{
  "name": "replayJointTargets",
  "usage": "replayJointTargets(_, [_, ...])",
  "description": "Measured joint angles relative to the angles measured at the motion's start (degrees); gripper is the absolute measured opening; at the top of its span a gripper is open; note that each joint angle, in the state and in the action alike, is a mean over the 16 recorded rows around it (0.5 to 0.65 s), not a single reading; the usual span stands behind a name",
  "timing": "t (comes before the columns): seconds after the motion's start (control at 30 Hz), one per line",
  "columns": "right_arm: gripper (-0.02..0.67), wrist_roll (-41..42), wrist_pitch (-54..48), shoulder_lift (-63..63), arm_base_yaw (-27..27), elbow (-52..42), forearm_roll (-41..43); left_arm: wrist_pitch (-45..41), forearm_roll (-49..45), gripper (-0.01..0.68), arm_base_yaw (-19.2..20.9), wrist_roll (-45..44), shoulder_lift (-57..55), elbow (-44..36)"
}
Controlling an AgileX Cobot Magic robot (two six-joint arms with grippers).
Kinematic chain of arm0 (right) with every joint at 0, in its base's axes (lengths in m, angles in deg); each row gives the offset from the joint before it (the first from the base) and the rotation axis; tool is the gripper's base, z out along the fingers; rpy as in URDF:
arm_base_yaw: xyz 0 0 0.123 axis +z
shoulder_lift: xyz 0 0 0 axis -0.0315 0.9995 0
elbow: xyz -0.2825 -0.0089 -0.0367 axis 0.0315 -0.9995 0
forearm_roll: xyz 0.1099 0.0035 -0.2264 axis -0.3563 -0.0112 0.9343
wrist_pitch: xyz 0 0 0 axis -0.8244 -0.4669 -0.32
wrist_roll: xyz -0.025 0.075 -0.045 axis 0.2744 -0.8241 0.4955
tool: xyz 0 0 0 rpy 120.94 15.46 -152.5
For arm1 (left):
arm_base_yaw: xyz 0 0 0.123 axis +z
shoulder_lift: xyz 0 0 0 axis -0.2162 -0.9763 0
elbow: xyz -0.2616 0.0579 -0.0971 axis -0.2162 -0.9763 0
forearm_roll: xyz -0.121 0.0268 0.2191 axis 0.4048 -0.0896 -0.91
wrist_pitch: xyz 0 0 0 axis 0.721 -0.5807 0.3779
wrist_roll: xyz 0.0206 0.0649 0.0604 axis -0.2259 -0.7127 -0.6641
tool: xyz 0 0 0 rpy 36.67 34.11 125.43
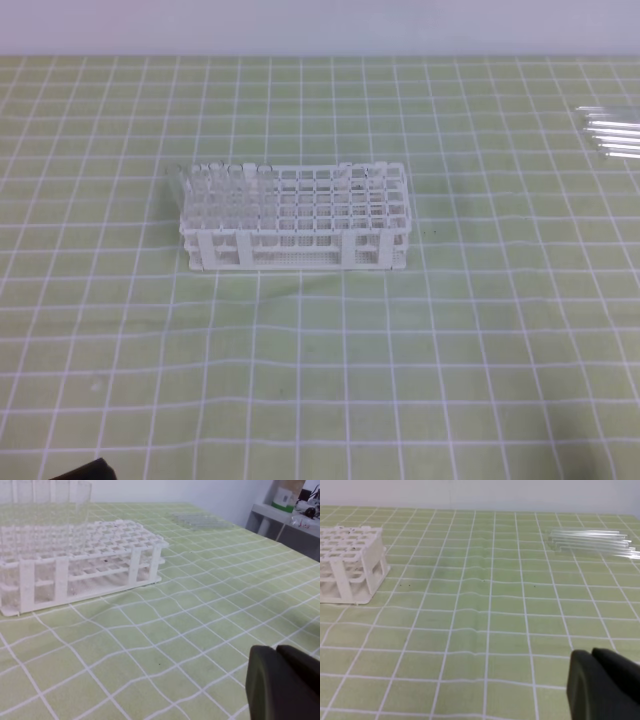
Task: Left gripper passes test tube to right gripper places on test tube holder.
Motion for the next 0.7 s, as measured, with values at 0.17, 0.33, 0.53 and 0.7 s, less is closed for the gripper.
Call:
replayJointTargets(0.17, [-0.001,0.0,-0.13,0.02,0.0,0.0,-0.03,0.05,-0.04,0.0,0.0,-0.01,-0.03,-0.04])
replayJointTargets(0.33, [-0.001,0.0,-0.11,0.03,0.0,0.0,-0.03,-0.05,-0.3,0.0,0.0,0.01,-0.02,0.0])
replayJointTargets(0.53, [-0.001,0.0,-0.07,0.03,0.0,0.0,-0.03,1.13,-1.0,0.0,2.1,-0.02,-0.01,-0.04])
replayJointTargets(0.7, [-0.001,0.0,-0.04,0.03,0.0,0.0,-0.15,4.29,-2.0,0.0,9.06,-0.05,0.04,0.0])
